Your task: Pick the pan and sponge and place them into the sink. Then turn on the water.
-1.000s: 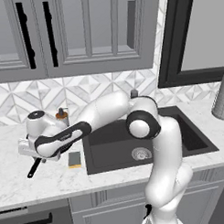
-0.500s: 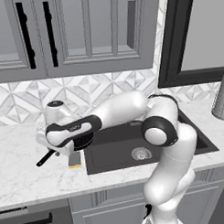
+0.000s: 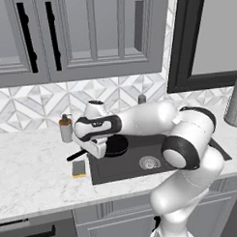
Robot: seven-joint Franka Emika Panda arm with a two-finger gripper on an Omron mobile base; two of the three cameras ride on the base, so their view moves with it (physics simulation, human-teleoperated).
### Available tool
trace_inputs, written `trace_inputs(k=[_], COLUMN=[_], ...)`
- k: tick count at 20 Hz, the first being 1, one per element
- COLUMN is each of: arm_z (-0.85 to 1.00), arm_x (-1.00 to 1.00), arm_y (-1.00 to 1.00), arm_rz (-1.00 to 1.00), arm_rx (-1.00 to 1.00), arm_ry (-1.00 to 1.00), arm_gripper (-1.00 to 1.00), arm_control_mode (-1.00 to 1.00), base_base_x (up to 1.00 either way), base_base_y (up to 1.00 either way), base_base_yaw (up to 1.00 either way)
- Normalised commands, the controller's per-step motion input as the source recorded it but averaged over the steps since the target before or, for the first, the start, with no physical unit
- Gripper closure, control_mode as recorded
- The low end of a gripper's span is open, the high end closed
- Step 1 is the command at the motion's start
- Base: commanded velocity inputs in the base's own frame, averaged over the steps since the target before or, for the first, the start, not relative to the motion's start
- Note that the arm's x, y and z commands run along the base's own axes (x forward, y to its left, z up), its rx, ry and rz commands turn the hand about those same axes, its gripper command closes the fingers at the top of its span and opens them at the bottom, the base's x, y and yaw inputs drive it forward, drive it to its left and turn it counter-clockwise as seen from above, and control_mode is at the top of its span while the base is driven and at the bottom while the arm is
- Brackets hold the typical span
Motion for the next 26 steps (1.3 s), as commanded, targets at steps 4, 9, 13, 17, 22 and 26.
trace_inputs(k=[4,9,13,17,22,26], arm_z=[-0.07,-0.22,-0.44,-0.38,-0.32,-0.38], arm_x=[0.54,0.55,0.51,0.26,0.03,0.08], arm_y=[-1.00,-0.99,-0.78,-0.57,-0.05,0.00], arm_rz=[-0.19,-0.16,-0.10,-0.08,-0.03,-0.03], arm_rx=[0.00,0.00,0.00,-0.04,-0.03,0.00], arm_ry=[0.12,0.14,0.07,0.00,0.00,0.00], arm_gripper=[1.00,1.00,1.00,1.00,1.00,1.00], arm_control_mode=[-1.00,-1.00,-1.00,-1.00,-1.00,-1.00], base_base_x=[0.00,0.00,0.00,0.00,0.00,0.00], base_base_y=[0.00,0.00,0.00,0.00,0.00,0.00], base_base_yaw=[0.00,0.00,0.00,0.00,0.00,0.00])
